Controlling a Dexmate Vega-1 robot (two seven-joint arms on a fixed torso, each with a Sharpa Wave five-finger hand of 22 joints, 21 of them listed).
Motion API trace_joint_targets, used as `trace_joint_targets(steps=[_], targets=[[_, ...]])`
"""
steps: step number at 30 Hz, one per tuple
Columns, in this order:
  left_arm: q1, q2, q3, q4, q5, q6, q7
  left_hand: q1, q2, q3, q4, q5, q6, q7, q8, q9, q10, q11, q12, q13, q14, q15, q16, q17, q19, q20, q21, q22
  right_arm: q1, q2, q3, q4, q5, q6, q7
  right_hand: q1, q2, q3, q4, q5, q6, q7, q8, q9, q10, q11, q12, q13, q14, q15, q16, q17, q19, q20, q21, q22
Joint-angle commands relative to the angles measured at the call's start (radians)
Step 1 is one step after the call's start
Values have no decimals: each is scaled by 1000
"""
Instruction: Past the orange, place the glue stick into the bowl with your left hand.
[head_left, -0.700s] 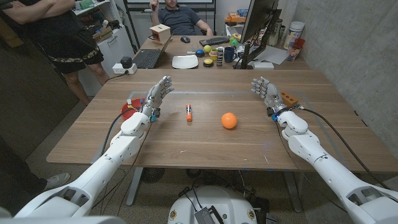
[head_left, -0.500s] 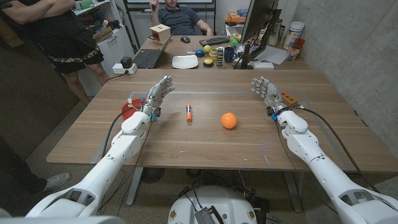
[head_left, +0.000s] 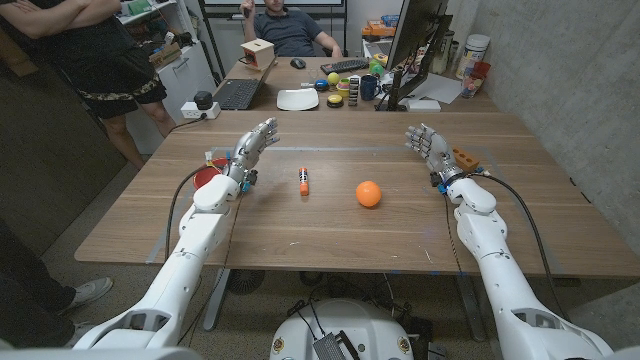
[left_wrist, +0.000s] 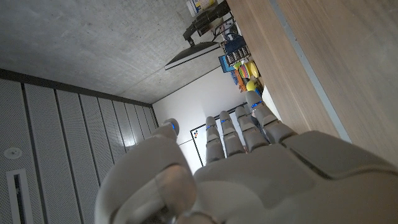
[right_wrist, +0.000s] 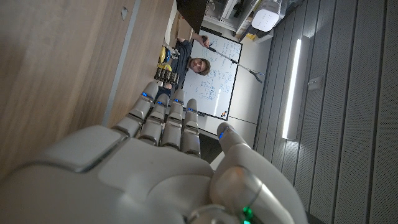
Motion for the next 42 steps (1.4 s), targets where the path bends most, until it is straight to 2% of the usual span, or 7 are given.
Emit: trace_joint_targets(steps=[1, 13, 25, 31, 37, 39, 42], targets=[[5, -36, -56, -66, 245, 21, -19, 13, -24, 1, -19, 10, -5, -10, 4, 1, 1, -12, 4, 1, 4, -45, 0, 1, 11, -5, -1, 2, 23, 128, 150, 6, -144, -9, 113, 2, -1, 2, 4, 4, 7, 1, 7, 5, 7, 2, 3, 5, 9, 0, 7, 2, 8, -1, 4, 5], [2, -17, -38, -161, 457, 53, -9, 63, -83, -8, -74, 11, -30, -33, 8, 3, -22, -58, -1, 1, 0, -68, -2, 0, 13, -17, -8, 3, 41, 180, 220, 17, -194, 14, 162, -5, -4, -4, 9, 2, 7, 3, 7, 5, 8, 2, 4, 5, 8, 0, 7, 3, 8, -1, 3, 5], [5, -5, -2, -238, 629, 96, 10, 85, -124, -21, -102, 13, -46, -37, 11, 5, -35, -71, -2, 1, -10, -79, -4, 0, 9, -19, -14, 3, 58, 199, 260, 38, -211, 35, 189, -15, -8, -10, 16, 2, 7, 4, 7, 5, 7, 4, 3, 5, 8, 0, 8, 5, 8, 0, 1, 5], [12, -17, 23, -286, 722, 145, 43, 97, -149, -31, -118, 16, -59, -40, 11, 6, -45, -76, -3, 2, -14, -77, -3, 1, 5, 20, -19, 2, 68, 201, 270, 51, -215, 47, 202, -21, -10, -14, 20, 2, 7, 4, 7, 5, 10, 5, 4, 5, 9, 0, 9, 5, 9, 0, 0, 5], [28, -50, 61, -357, 859, 270, 99, 100, -171, -46, -128, 19, -68, -39, 14, 7, -47, -71, 1, 3, -6, -69, 4, 3, 24, 69, -18, 2, 74, 203, 276, 56, -217, 61, 211, -25, -12, -17, 22, 2, 7, 4, 7, 5, 9, 3, 4, 5, 9, 2, 9, 5, 9, 0, -1, 5], [32, -63, 72, -372, 893, 306, 113, 99, -176, -50, -129, 20, -67, -38, 16, 7, -46, -71, 2, 3, 2, -68, 7, 4, 28, 78, -18, 2, 78, 203, 278, 61, -217, 66, 213, -25, -13, -17, 23, 2, 7, 4, 7, 5, 8, 3, 4, 5, 9, 2, 9, 5, 9, 1, -1, 5], [30, -61, 76, -370, 887, 296, 102, 98, -181, -55, -131, 21, -71, -35, 15, 7, -42, -72, 5, 3, 10, -67, 10, 5, 37, 86, -17, 2, 82, 202, 279, 66, -218, 67, 217, -28, -14, -19, 24, 2, 7, 4, 7, 5, 8, 2, 4, 5, 10, 1, 9, 5, 9, 0, -2, 5]])
